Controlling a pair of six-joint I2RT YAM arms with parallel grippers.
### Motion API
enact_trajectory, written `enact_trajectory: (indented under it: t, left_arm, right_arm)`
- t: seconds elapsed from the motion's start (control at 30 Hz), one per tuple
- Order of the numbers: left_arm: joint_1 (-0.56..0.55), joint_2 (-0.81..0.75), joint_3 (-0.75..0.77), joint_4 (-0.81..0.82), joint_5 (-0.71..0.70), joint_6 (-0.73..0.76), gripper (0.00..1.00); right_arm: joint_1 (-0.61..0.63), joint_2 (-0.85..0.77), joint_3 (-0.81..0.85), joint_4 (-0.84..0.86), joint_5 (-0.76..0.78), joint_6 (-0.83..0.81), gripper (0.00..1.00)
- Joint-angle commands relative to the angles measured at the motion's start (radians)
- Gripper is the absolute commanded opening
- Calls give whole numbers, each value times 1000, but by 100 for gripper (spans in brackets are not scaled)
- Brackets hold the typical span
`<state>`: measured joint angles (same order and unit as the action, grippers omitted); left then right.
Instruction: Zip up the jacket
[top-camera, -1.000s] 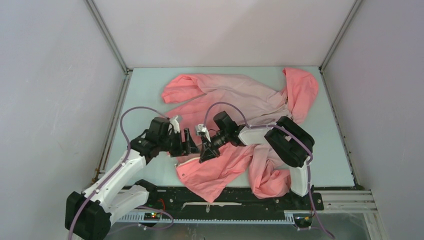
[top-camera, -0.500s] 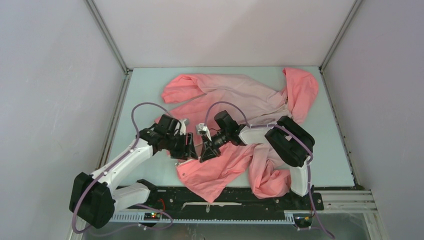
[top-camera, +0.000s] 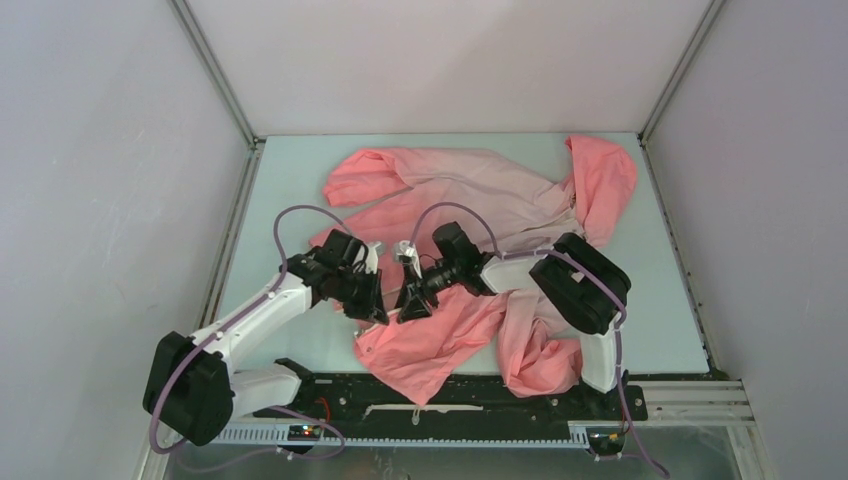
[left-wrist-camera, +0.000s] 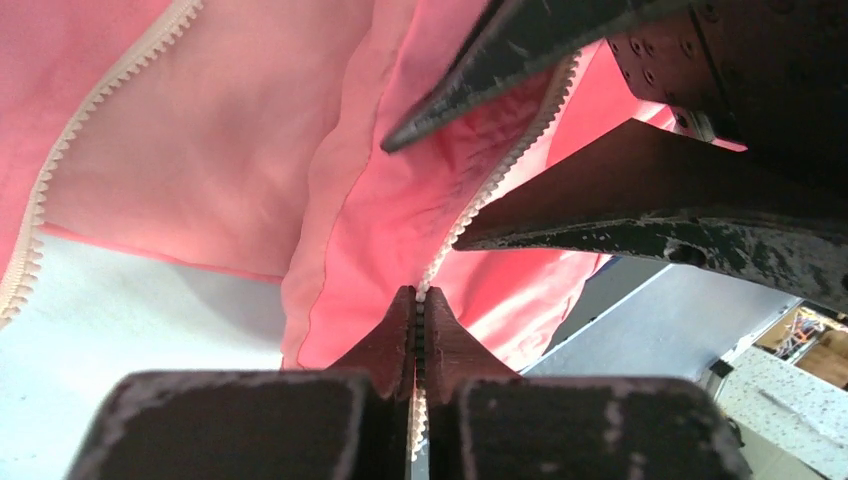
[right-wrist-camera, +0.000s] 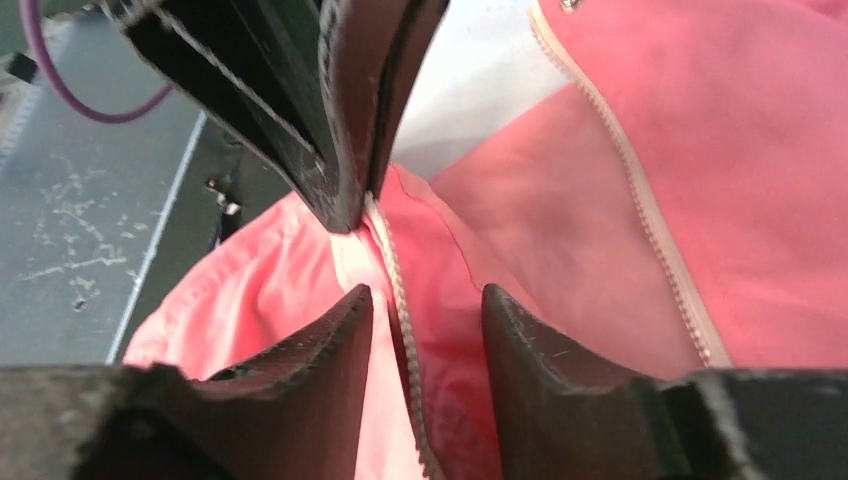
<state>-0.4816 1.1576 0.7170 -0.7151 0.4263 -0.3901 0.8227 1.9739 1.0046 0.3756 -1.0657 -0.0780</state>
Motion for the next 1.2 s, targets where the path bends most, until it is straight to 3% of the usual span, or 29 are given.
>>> enact_trajectory:
  t: [0.0,0.07,0.1,0.3,0.43,0.5,0.63,0.83,0.97,1.17]
  left_arm:
    - [-9,-8,60,38,43,27,0]
    - [-9,-9,54,52,69,26,0]
    - [-9,-11,52,57,78,26,0]
    - [-9,-34,18,145,170,-2,0]
    - [-9,-15,3,206,228,-13,0]
    - [-9,-5,0,238,254,-16,0]
    - [-8,-22,-11,275,301,-18,0]
    - [-9,-81,-44,318,318,-10,0]
    - [-9,-125,-64,343,306,-11,0]
    - [-11,-161,-87,367,281,-21,0]
  right_arm:
    - [-8,-77,-74,197,130,139,57]
    - [-9,-121,-108,193,206,174,93]
    - [-6,-151,-137,185,259,189,99]
    - [27,-399,-328,124,685,405,100]
    - [161,-513,-430,148,959,538,100]
    - [259,-561,-478,208,1140,629,100]
    - [394,-586,-567,434,1336,762,99]
    - [441,-488,-628,759,1264,801,94]
    - [437,-378,-712,1115,1210,824,94]
    - [433,-316,-661,1135,1201,898,90]
